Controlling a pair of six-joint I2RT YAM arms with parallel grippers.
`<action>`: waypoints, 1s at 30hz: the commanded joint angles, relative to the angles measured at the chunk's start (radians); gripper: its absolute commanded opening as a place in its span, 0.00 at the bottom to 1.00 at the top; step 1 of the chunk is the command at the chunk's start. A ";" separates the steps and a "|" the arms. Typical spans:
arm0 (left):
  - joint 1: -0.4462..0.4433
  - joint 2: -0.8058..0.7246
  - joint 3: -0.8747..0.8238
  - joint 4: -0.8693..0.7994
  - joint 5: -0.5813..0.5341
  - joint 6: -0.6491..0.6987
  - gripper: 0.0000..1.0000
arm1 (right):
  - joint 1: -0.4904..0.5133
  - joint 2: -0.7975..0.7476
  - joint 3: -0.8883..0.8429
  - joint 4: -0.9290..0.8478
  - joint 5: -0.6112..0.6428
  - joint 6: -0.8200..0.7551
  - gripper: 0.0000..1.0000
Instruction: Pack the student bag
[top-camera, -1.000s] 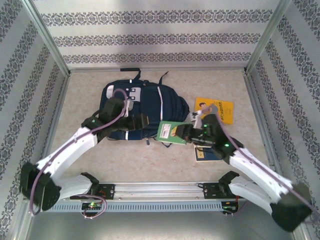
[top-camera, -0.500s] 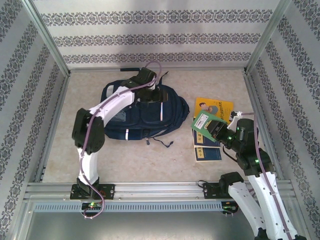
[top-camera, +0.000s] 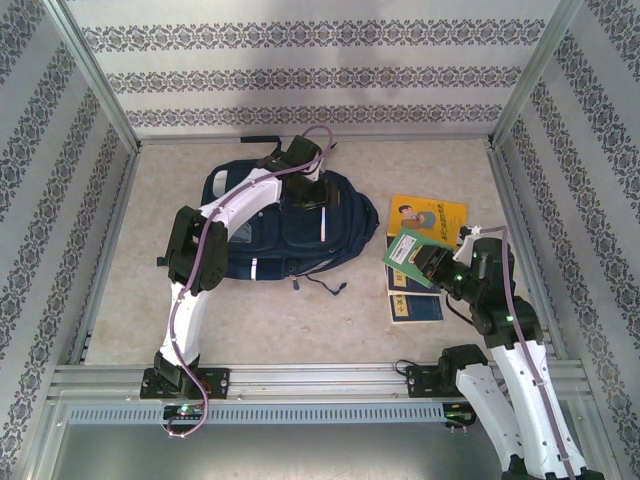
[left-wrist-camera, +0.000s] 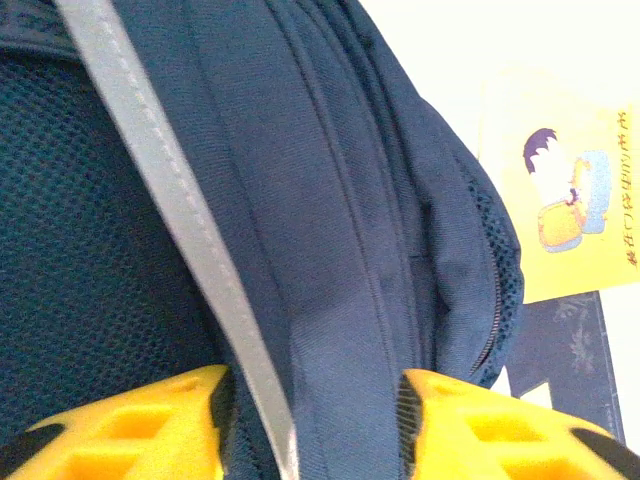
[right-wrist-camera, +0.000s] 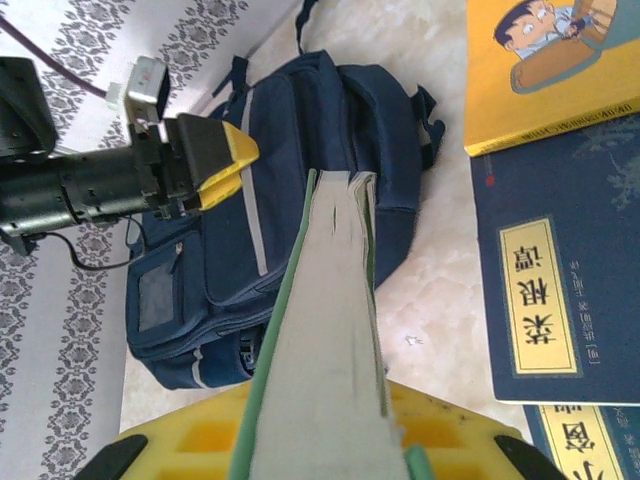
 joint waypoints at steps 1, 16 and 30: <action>0.007 0.032 0.025 0.055 0.063 -0.031 0.44 | -0.014 -0.001 -0.027 0.075 -0.048 0.004 0.00; 0.019 0.122 0.100 0.024 0.144 -0.063 0.00 | -0.028 0.011 -0.055 0.108 -0.076 0.018 0.00; 0.046 -0.286 0.205 -0.360 0.046 0.279 0.00 | -0.028 0.066 -0.002 0.152 -0.083 0.010 0.00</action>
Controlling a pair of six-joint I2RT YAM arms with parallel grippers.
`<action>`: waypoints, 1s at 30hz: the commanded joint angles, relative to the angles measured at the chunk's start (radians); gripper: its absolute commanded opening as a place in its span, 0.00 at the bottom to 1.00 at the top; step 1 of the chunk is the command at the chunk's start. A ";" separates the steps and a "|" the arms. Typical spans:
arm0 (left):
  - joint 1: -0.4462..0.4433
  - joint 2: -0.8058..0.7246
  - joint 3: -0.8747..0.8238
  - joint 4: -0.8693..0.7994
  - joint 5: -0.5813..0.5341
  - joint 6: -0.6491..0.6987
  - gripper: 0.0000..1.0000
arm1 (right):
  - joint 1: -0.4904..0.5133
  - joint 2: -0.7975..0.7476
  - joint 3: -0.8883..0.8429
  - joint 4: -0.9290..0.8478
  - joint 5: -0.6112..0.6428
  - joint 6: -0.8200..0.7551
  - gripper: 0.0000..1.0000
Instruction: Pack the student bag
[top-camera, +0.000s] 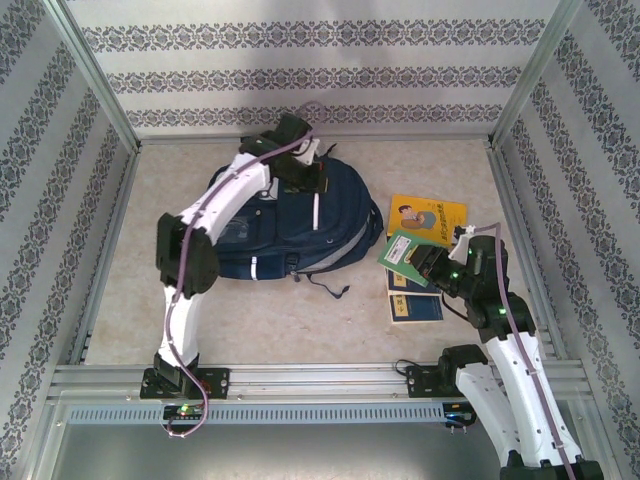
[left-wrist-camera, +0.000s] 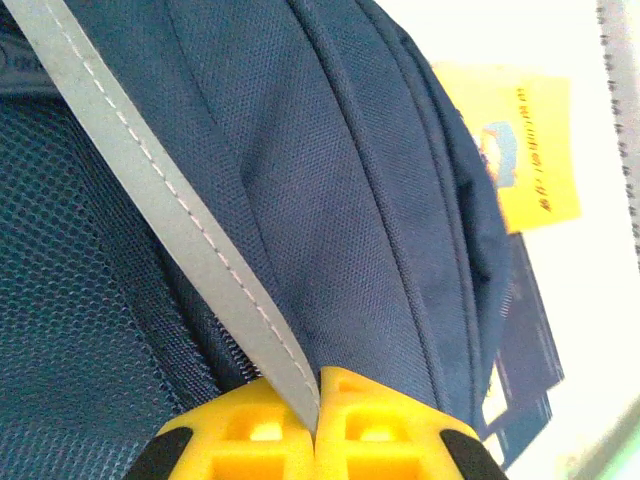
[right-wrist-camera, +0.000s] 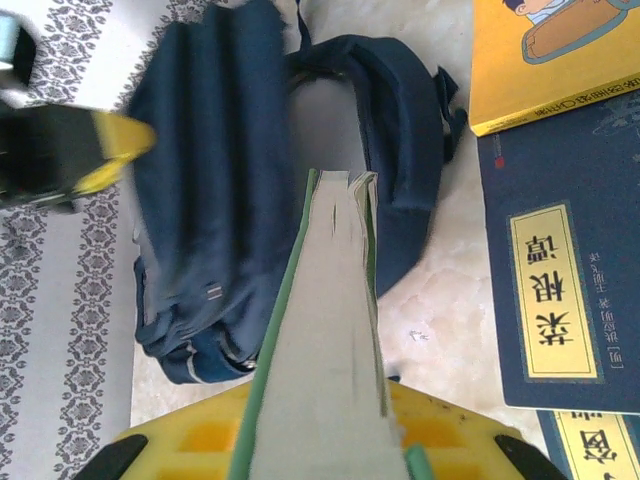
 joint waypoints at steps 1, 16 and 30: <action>0.027 -0.206 -0.004 -0.076 0.027 0.138 0.00 | -0.007 0.024 0.051 0.079 -0.033 -0.004 0.00; 0.092 -0.500 -0.300 0.175 0.400 0.178 0.00 | 0.291 0.231 0.151 0.303 -0.059 0.016 0.01; 0.113 -0.654 -0.433 0.400 0.694 0.074 0.00 | 0.448 0.390 0.060 0.635 0.004 0.133 0.02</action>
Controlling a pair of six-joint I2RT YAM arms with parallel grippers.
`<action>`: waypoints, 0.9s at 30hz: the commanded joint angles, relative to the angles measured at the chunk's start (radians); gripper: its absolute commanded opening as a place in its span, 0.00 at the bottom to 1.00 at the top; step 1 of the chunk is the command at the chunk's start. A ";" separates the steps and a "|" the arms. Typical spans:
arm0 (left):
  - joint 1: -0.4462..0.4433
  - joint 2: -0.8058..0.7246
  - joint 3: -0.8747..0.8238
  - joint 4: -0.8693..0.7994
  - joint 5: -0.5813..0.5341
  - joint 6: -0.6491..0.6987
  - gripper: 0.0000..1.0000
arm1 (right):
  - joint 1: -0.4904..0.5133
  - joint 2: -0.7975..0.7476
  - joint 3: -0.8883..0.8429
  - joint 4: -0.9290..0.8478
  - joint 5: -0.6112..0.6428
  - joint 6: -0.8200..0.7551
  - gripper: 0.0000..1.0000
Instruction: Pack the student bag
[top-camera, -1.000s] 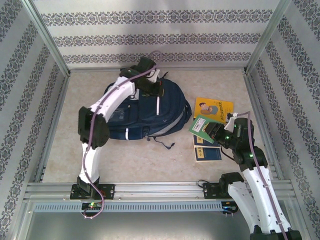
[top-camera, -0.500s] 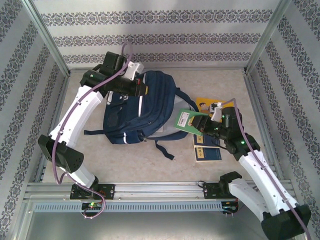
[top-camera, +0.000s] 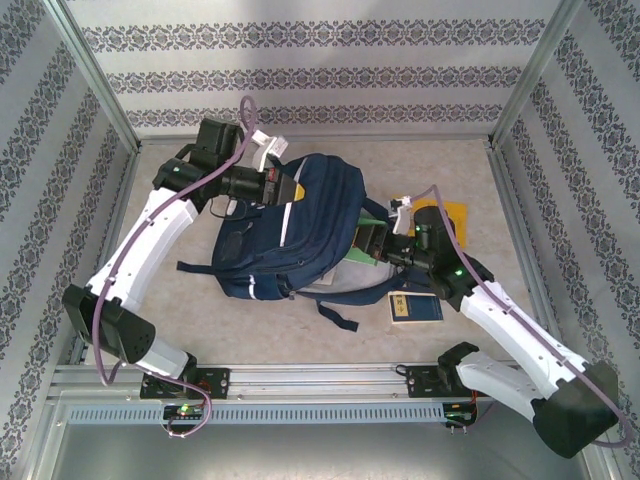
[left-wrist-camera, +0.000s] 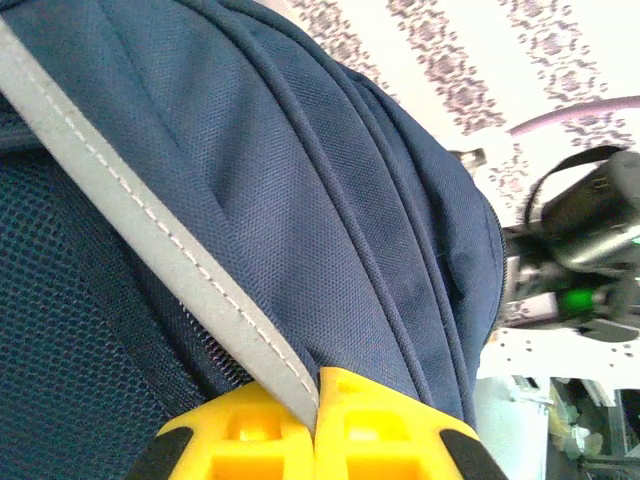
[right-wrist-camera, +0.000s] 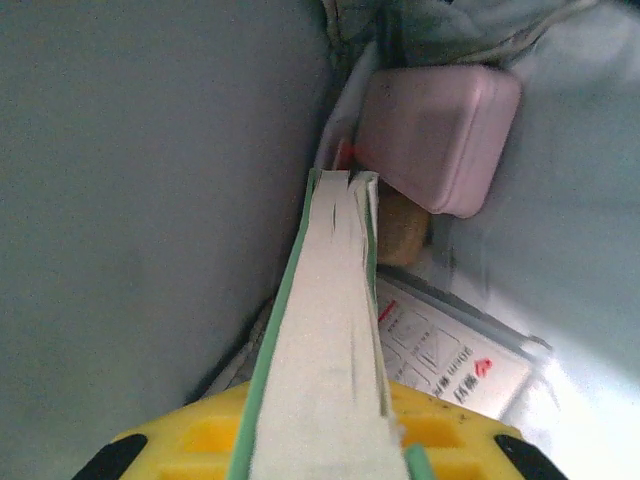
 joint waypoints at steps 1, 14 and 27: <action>0.004 -0.120 0.003 0.236 0.181 -0.030 0.00 | 0.060 0.038 -0.018 0.190 0.052 0.049 0.02; 0.006 -0.173 -0.078 0.330 0.235 -0.051 0.00 | 0.273 0.476 0.164 0.229 0.277 0.086 0.33; 0.011 -0.189 -0.137 0.323 0.169 -0.012 0.00 | 0.301 0.331 0.203 -0.007 0.432 -0.065 0.98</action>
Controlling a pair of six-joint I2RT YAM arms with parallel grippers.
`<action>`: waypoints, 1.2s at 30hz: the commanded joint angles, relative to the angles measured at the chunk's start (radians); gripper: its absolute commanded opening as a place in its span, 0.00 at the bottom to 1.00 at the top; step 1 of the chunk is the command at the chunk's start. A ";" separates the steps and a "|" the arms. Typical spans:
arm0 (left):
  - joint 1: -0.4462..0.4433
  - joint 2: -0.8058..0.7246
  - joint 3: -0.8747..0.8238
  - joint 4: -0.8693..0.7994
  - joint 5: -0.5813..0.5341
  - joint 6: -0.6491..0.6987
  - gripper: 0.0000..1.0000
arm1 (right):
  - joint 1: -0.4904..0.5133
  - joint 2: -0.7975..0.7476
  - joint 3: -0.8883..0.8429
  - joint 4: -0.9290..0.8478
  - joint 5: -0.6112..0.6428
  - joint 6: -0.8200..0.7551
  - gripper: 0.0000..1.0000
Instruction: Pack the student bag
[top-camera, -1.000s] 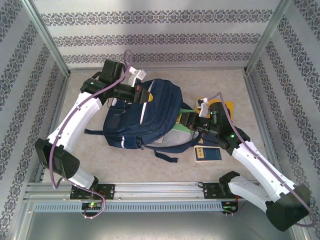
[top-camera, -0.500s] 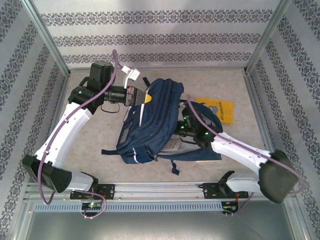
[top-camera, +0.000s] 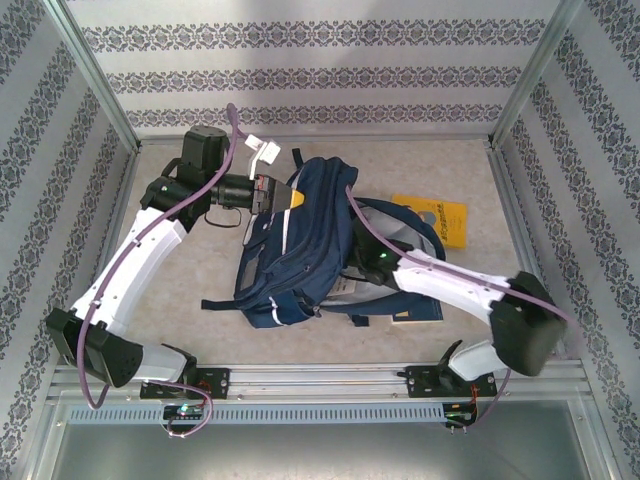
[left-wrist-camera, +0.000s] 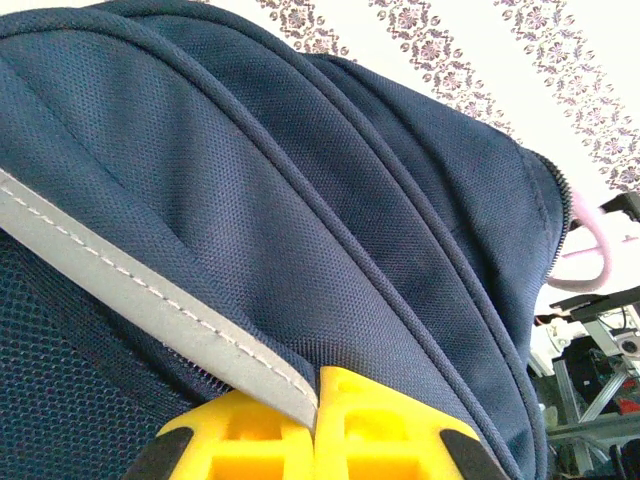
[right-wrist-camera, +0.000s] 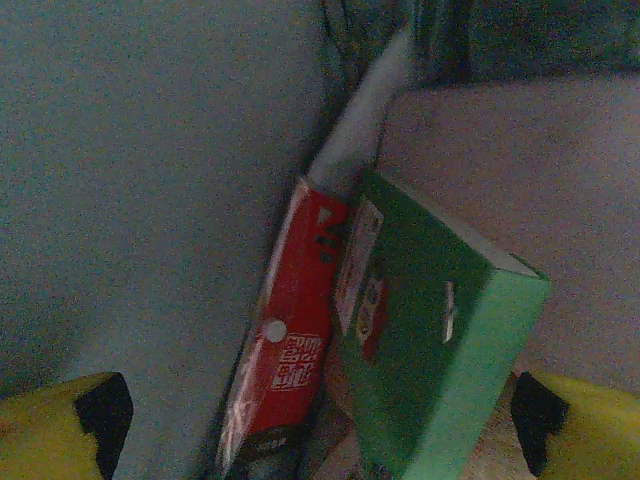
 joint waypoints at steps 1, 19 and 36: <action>0.010 -0.064 0.013 0.130 0.008 0.053 0.00 | -0.009 -0.124 -0.015 -0.090 0.087 -0.090 0.98; 0.017 -0.109 -0.148 -0.117 -0.809 0.164 0.00 | -0.201 -0.670 -0.120 -0.466 0.303 -0.190 0.90; -0.093 0.147 -0.117 -0.124 -0.758 0.041 0.52 | -0.584 -0.372 -0.181 -0.631 0.426 -0.034 0.93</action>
